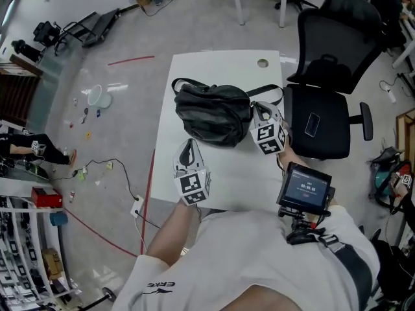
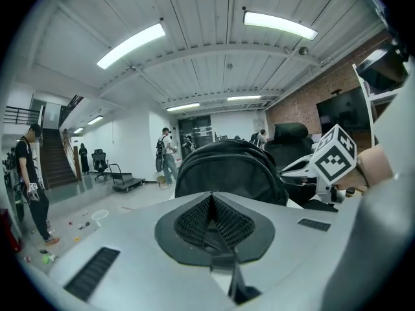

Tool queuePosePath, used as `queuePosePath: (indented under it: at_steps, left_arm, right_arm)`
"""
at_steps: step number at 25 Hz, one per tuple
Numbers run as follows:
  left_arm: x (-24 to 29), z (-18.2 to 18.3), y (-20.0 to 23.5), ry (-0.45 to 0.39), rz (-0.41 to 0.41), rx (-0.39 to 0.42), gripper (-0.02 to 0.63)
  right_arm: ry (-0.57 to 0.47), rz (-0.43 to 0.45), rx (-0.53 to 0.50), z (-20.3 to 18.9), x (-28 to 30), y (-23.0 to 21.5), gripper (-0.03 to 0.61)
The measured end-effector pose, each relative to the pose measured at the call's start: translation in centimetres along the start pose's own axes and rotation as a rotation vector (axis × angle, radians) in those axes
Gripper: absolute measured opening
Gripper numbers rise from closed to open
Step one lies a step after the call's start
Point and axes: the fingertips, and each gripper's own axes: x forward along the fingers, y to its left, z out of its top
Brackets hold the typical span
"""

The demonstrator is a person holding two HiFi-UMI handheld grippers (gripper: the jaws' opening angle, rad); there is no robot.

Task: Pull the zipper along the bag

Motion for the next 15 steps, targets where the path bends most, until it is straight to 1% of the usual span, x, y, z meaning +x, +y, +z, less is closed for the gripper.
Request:
queuePosePath:
  at_steps: [5,10,15]
  left_arm:
    - [4.2,0.3,2.8,-0.016,-0.024,0.030,0.003]
    - [5.7,1.2,5.5,-0.024,-0.076,0.040,0.003]
    - [7.5,0.7,7.4,-0.020,-0.125,0.056,0.003]
  right_arm:
    - [0.027,-0.058,0.014,-0.6,0.2,-0.7,0.020]
    - [0.056,-0.132,0.032,0.8,-1.1,-0.3,0.020]
    - [0.072,-0.183,0.042,1.7,-1.0,0.2,0.020]
